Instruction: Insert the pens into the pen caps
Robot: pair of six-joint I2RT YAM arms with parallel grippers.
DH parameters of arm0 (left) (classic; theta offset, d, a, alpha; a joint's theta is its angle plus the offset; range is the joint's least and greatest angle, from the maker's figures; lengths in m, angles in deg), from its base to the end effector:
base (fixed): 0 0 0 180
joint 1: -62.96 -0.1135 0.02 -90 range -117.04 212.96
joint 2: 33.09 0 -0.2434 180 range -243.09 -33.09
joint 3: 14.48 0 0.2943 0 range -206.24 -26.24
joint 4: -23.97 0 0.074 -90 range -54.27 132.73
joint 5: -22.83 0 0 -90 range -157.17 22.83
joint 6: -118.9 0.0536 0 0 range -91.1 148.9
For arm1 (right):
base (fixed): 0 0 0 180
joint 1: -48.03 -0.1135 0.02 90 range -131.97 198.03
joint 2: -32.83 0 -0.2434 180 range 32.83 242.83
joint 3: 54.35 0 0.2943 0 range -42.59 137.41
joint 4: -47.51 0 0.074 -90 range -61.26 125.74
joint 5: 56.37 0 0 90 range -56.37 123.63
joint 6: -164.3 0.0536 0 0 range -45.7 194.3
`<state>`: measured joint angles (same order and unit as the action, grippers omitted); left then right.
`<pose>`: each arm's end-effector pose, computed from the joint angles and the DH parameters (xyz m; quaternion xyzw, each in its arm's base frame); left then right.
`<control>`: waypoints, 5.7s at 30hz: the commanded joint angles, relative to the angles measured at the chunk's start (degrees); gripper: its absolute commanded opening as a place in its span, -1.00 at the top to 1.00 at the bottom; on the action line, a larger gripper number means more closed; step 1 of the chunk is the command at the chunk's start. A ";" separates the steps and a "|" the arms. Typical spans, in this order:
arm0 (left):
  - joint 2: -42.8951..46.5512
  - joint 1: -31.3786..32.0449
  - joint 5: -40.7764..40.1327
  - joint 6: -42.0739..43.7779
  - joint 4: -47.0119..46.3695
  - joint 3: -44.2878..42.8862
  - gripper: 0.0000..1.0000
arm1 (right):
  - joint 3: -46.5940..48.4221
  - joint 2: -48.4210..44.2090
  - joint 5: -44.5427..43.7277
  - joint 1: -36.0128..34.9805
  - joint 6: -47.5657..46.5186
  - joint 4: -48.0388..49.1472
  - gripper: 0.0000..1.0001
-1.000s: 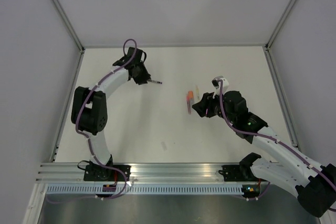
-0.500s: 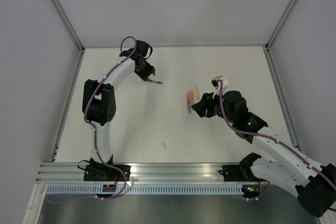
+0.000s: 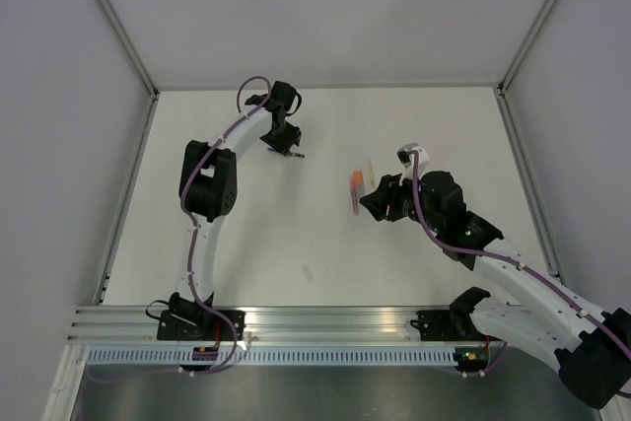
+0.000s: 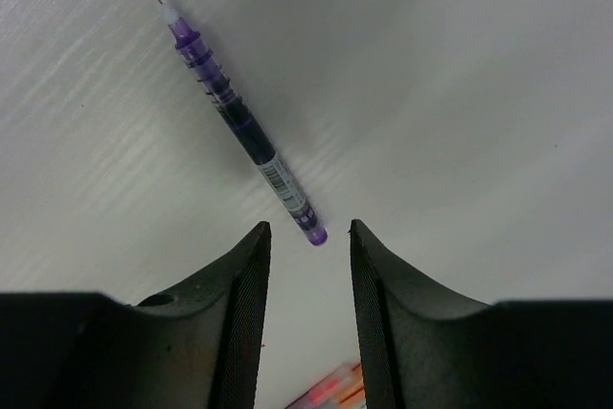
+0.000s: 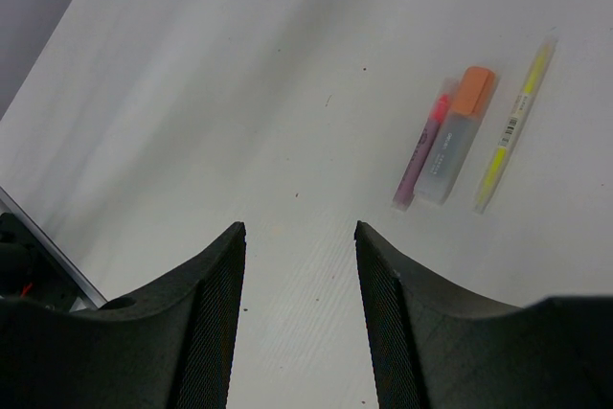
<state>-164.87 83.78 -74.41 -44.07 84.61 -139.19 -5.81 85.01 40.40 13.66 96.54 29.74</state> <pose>0.4908 -0.1794 0.1411 -0.4414 0.8742 -0.0985 0.1770 0.2299 0.1649 0.2406 -0.1202 0.8166 0.3097 0.4721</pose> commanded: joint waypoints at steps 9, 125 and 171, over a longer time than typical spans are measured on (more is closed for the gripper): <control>-5.67 0.10 -4.53 -7.36 5.87 -2.63 0.13 | -0.04 -1.56 -0.61 0.09 -1.06 1.61 -0.10; 75.71 16.80 17.00 27.80 -50.65 74.90 -0.26 | 13.76 29.03 14.95 -6.24 0.79 10.93 1.00; 42.23 44.22 -7.61 -20.46 0.69 58.90 -0.33 | 3.04 8.91 10.99 1.32 -1.50 6.97 1.00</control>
<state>-120.99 127.60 -82.11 -59.45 81.20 -77.35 -2.12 95.96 52.55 15.04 95.54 34.90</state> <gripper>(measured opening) 0.664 0.061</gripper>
